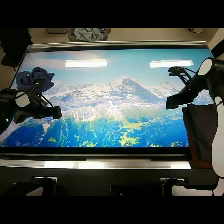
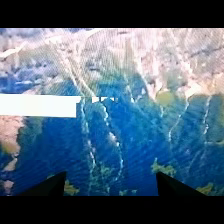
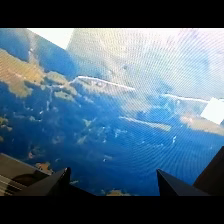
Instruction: Fold the shirts.
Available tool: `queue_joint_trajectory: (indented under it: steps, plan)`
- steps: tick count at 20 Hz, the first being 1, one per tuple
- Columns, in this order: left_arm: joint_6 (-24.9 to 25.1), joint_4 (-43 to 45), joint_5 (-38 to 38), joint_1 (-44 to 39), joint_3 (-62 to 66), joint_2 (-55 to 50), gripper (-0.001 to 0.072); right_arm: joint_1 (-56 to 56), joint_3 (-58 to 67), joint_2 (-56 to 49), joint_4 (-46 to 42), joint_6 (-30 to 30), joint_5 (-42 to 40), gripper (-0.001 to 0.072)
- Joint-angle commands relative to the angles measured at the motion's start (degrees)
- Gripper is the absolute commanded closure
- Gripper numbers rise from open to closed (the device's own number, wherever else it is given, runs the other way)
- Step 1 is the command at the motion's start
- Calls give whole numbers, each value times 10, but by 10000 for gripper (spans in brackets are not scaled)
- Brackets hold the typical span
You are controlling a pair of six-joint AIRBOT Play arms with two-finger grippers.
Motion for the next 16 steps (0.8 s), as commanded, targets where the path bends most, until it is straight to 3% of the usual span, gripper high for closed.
queue_joint_trajectory:
  steps: [1,4,6,10,14,16]
  plan:
    - [0,-5,4,0,-1,-6,65,0,0,0,1,0,-5,78]
    - [0,-5,10,0,-1,-23,65,0,0,-1,-21,0,-96,74]
    - [0,-5,10,0,-2,-32,65,0,0,-1,-25,2,-131,10]
    - [0,-5,11,0,-2,-39,65,0,0,-1,-25,2,-197,13]
    - [0,-1,195,16,27,-66,-13,0,0,-14,-23,0,-217,25]
    - [3,-2,186,68,129,-135,-13,0,0,-25,-23,-1,-199,26]
